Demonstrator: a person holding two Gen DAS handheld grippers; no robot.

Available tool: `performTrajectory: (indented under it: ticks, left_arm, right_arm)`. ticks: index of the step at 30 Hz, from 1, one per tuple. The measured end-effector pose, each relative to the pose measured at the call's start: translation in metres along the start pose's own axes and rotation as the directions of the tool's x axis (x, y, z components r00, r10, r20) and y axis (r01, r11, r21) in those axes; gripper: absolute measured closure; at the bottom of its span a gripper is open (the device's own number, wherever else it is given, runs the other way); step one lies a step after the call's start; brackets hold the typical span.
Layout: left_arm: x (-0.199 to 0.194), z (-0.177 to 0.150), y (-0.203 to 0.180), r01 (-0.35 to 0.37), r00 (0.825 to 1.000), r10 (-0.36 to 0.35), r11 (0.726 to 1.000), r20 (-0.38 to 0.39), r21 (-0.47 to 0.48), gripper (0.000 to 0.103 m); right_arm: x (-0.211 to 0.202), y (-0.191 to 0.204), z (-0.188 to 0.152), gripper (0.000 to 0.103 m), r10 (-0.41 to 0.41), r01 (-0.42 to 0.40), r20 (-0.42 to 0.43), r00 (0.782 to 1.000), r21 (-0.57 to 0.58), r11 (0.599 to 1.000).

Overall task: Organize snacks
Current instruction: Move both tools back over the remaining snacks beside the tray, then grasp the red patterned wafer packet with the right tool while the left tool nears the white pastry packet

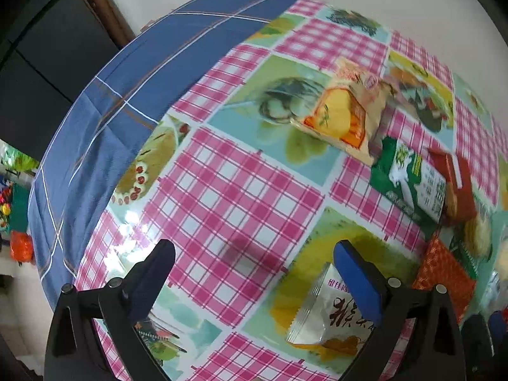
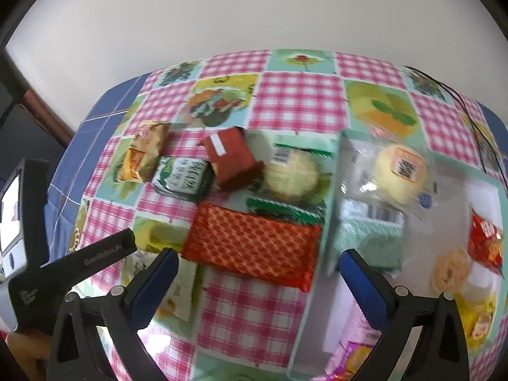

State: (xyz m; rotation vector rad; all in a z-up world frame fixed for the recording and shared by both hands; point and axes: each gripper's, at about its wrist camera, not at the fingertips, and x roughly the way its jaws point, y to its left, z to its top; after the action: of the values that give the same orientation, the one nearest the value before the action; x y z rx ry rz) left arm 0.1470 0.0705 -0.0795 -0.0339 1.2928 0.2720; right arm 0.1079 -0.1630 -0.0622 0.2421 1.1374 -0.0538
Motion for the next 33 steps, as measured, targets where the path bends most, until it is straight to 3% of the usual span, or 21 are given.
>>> performTrajectory:
  ticks: [5,7,13,21,27,33]
  left_arm:
    - [0.007,0.011,0.007,0.005,1.000,-0.005,1.000,-0.009,0.015,0.003]
    - [0.010,0.020,-0.004,0.008,1.000,-0.008,1.000,-0.023,0.004,0.003]
    - [0.023,0.035,0.006,0.007,1.000,-0.007,1.000,-0.030,-0.012,0.003]
    - [0.030,0.049,0.020,0.019,0.999,-0.020,0.999,-0.031,-0.036,0.003]
    - [0.030,0.052,0.020,0.022,0.999,-0.023,1.000,-0.027,-0.022,0.003]
    - [0.019,0.052,0.015,0.044,0.999,-0.044,0.999,-0.002,0.018,0.003]
  right_arm:
    - [0.015,0.011,0.010,0.005,0.023,-0.023,-0.023,0.999,-0.031,0.999]
    - [0.024,0.014,0.014,0.013,0.036,-0.037,-0.037,0.999,-0.038,0.999]
    - [0.051,0.024,0.022,0.022,0.064,-0.070,-0.085,0.994,-0.075,0.995]
    - [0.070,0.029,0.035,0.022,0.072,-0.085,-0.112,0.991,-0.119,0.989]
    - [0.071,0.019,0.031,0.022,0.099,-0.109,-0.140,0.985,-0.066,0.992]
    - [0.065,0.008,0.021,0.022,0.181,-0.177,-0.160,0.970,0.038,0.983]
